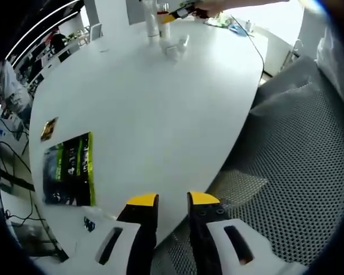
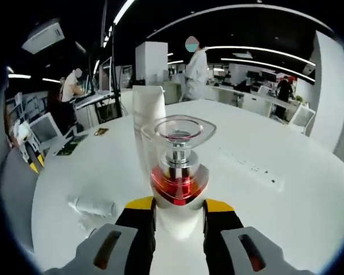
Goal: Arrange the skincare products in the storage area until every visible bottle or jar stands upright without overlapping.
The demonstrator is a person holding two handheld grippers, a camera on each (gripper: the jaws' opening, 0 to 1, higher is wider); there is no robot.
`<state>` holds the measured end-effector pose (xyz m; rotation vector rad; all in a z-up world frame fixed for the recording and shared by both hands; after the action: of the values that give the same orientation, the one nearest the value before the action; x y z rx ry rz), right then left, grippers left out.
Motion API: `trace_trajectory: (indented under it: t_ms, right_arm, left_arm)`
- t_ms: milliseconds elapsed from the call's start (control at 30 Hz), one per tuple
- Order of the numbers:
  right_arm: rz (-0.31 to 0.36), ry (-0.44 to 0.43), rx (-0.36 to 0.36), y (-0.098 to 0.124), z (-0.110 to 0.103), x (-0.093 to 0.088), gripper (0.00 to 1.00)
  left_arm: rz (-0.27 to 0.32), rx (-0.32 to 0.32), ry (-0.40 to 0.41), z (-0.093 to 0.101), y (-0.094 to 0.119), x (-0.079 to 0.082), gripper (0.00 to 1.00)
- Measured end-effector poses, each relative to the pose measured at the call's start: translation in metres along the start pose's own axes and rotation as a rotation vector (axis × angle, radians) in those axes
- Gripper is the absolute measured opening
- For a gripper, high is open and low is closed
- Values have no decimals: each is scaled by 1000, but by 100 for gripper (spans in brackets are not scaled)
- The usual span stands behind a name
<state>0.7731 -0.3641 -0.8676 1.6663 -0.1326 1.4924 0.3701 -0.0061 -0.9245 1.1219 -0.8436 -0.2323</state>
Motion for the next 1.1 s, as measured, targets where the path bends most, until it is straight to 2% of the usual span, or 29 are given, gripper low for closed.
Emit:
trace_trajectory:
  t_ms: [633, 767, 833, 900, 1000, 1067, 1100]
  right_arm:
    - [-22, -77, -83, 0, -4, -2, 27]
    - [-67, -114, -94, 6, -11, -10, 35]
    - [-117, -125, -84, 12, -17, -22, 34]
    - [-155, -85, -72, 19, -25, -31, 33]
    - [-221, -36, -5, 29, -39, -39, 30]
    - [-250, 29, 39, 34, -49, -42, 30]
    - [-269, 101, 89, 37, -59, -42, 33]
  left_arm:
    - [14, -1, -7, 0, 1, 2, 15]
    - [21, 3, -9, 0, 2, 3, 15]
    - [25, 4, -12, 0, 2, 3, 15]
    - [32, 6, -14, 1, 3, 4, 15]
    - [39, 8, -19, 1, 3, 5, 15]
    - [44, 8, -20, 1, 4, 6, 15]
    - [50, 9, -24, 1, 4, 6, 15]
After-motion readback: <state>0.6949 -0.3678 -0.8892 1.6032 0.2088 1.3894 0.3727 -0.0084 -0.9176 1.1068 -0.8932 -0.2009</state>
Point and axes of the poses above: the point that each gripper's makers call its tool centre point, and the gripper's own axes: y roughly backward along the fingers, z roughly to its right, x roughly out of its top, the point moved 7 cm from there along y, roughly backward along the fingers, and after that the axes turned 12 degrees about -x, right-handed, at the moved point
